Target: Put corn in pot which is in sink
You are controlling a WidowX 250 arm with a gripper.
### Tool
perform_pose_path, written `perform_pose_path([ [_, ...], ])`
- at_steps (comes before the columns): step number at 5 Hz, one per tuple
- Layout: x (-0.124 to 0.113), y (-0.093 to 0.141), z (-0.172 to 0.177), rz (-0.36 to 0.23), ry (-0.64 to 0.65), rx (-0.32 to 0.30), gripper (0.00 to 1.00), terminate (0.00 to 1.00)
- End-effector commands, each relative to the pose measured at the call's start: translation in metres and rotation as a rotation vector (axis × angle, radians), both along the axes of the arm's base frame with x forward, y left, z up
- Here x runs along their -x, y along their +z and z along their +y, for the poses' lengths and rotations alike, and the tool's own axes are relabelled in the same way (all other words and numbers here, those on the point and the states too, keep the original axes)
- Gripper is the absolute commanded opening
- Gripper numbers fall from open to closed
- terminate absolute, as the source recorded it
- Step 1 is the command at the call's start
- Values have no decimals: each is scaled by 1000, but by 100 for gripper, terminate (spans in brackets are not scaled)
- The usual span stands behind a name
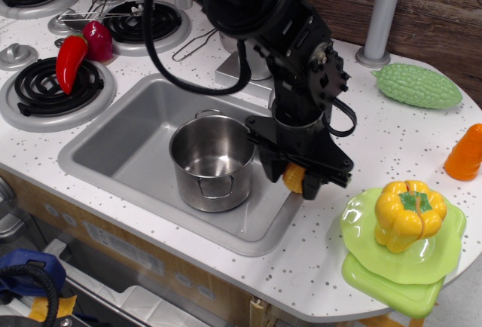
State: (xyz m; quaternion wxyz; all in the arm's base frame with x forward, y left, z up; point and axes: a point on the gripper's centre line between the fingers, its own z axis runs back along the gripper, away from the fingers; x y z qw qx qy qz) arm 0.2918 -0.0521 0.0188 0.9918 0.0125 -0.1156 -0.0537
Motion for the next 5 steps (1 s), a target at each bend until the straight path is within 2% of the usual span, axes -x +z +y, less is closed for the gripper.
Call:
perform_pose_path([
  [1, -5, 58, 29, -32, -45, -70, 0, 0],
  [3, 4, 63, 88, -21, -95, -40, 0, 0],
  [4, 7, 53, 110, -47, -108, -56, 100, 0],
  [5, 8, 36, 116, -90, -150, -60, 100, 0],
])
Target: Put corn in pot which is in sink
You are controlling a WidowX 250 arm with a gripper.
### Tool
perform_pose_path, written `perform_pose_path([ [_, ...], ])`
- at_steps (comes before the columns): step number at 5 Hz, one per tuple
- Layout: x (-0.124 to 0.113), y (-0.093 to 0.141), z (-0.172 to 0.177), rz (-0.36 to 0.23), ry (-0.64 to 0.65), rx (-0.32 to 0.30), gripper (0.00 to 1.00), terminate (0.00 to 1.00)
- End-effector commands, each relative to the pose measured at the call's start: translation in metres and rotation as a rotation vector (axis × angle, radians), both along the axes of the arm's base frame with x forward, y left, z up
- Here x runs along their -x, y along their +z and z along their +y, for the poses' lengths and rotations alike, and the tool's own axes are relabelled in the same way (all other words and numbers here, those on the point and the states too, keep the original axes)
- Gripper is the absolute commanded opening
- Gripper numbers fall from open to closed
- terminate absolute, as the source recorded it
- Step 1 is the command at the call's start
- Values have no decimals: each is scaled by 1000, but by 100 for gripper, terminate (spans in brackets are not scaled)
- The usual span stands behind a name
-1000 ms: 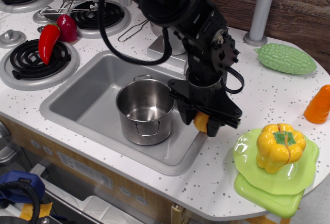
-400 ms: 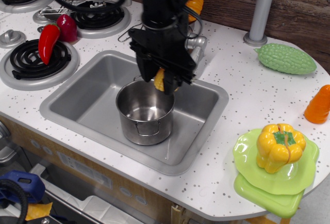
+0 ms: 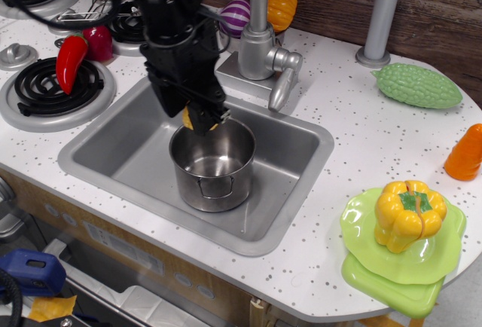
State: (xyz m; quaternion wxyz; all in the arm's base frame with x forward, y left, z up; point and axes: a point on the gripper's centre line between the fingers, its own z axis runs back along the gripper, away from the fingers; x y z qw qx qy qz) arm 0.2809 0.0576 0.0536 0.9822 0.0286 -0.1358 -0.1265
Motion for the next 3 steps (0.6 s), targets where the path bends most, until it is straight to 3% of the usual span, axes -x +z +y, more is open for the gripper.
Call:
perform_pose_path([
  [1, -3, 2, 6, -48, -8, -10, 100, 0],
  [2, -3, 2, 6, -48, -8, -10, 100, 0],
  [3, -3, 2, 6, -48, -8, -10, 100, 100],
])
